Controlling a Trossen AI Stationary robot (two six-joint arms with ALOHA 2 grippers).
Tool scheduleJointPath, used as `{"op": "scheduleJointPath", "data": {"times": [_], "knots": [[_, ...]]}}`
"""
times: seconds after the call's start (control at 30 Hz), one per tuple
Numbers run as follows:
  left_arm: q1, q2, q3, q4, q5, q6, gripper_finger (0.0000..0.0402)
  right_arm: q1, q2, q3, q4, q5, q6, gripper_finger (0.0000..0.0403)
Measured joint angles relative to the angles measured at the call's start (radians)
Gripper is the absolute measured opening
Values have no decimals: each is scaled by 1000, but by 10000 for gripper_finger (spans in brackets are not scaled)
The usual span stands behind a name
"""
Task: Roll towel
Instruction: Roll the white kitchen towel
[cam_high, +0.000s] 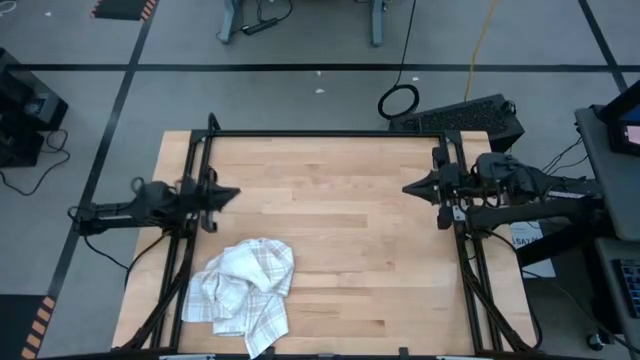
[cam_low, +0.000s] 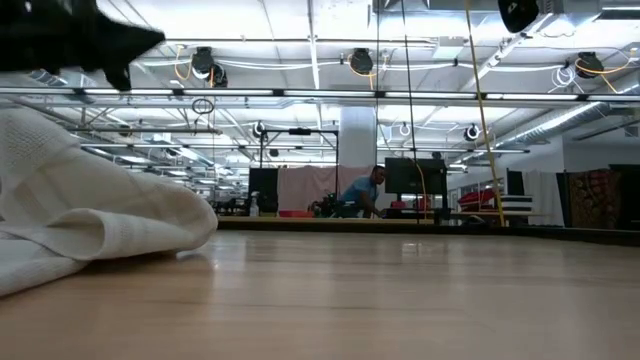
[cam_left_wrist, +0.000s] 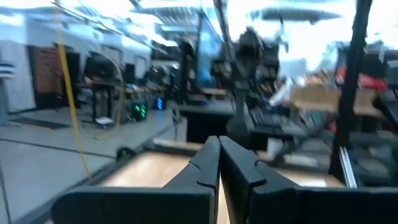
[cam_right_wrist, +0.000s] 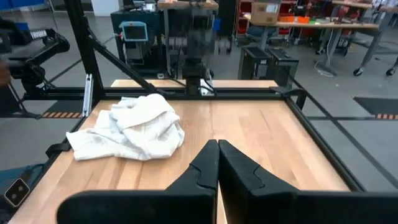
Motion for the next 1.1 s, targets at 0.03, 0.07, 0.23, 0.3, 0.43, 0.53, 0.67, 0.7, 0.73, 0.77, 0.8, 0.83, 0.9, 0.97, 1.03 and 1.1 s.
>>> {"op": "scheduleJointPath", "data": {"times": [0.03, 0.07, 0.23, 0.3, 0.43, 0.53, 0.67, 0.7, 0.73, 0.77, 0.8, 0.83, 0.9, 0.97, 1.03, 1.1], "knots": [[0, 14, 45, -36, -11, -2, 15, 0, 1, 0, -3, 0, 8, 0], [0, 31, 89, -83, -20, -2, 15, 0, 6, 0, -3, 0, 14, 0], [0, 172, 341, -245, -24, -2, 15, 0, 40, 0, -3, 0, 23, 0], [0, 241, 439, -305, -24, -2, 19, 0, 59, 0, -4, 0, 30, 0], [0, 383, 608, -420, -23, 3, 43, 0, 100, 0, 0, 0, 42, 0], [0, 481, 672, -477, -23, 1, 63, 0, 136, 0, 15, 0, 42, 0], [-1, 581, 674, -513, 53, 0, 78, 0, 191, 0, 27, 0, 59, 0], [-1, 607, 669, -517, 87, -1, 79, 0, 206, 0, 28, -1, 72, 0], [-1, 630, 661, -524, 125, -2, 79, 0, 224, 0, 30, -1, 85, 0], [-1, 652, 652, -528, 158, -2, 79, 0, 244, 0, 36, -1, 99, 0], [-1, 677, 645, -529, 184, -2, 80, 1, 265, 0, 42, -1, 115, 0], [-2, 701, 641, -528, 201, -2, 80, 1, 288, 0, 46, -1, 134, 0], [-11, 743, 637, -528, 209, 3, 80, 1, 335, 0, 73, -2, 187, 0], [-25, 779, 637, -518, 209, 20, 80, 1, 387, 0, 108, -2, 236, 0], [-38, 812, 637, -519, 209, 25, 80, 9, 444, 0, 157, -2, 259, 0], [-50, 835, 637, -518, 208, 24, 80, 21, 505, 0, 214, -2, 257, 0]]}}
